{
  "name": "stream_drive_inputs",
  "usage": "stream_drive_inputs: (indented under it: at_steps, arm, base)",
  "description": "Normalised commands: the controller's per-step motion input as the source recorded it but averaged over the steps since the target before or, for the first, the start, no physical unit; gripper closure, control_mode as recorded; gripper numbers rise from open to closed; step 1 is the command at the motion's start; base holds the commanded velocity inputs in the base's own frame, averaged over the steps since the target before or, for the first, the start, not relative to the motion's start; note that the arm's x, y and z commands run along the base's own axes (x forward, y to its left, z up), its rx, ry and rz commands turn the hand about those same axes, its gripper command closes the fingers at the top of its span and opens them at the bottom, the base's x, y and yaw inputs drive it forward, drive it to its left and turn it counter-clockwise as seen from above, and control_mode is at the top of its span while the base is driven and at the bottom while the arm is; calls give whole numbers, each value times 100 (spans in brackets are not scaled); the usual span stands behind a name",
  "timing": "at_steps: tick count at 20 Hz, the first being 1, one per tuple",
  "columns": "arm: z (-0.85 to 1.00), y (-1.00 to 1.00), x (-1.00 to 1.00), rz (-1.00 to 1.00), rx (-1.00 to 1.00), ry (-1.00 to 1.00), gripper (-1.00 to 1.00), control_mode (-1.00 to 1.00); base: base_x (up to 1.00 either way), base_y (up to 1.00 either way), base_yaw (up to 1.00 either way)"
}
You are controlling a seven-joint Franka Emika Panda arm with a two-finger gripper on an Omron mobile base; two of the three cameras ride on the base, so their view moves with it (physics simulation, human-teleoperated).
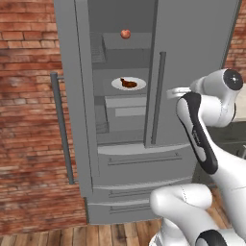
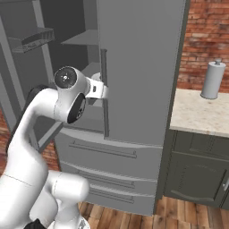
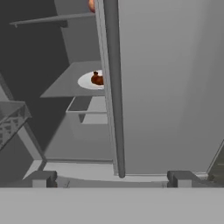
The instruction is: Retrieve the chicken drumstick from the fridge and place it on the saucepan with marinade on the stove.
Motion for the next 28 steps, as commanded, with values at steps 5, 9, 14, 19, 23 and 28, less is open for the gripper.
stream_drive_inputs:
  at_steps: [5, 9, 14, 19, 23, 28]
  arm:
    - [-2, 0, 36, 0, -2, 0, -100, -100]
    - [-7, 0, 37, 0, -2, 0, -100, -100]
    - [-17, 0, 38, 0, -4, 0, -100, -100]
    - [-24, 0, 34, 0, -5, 0, -100, -100]
    - [-16, 0, 35, 0, -3, 0, -100, -100]
    - [-6, 2, 32, 0, 0, 0, -100, -100]
  base:
    - [0, 0, 0]
    - [0, 0, 0]
    - [0, 0, 0]
    - [0, 0, 0]
    - [0, 0, 0]
    - [0, 0, 0]
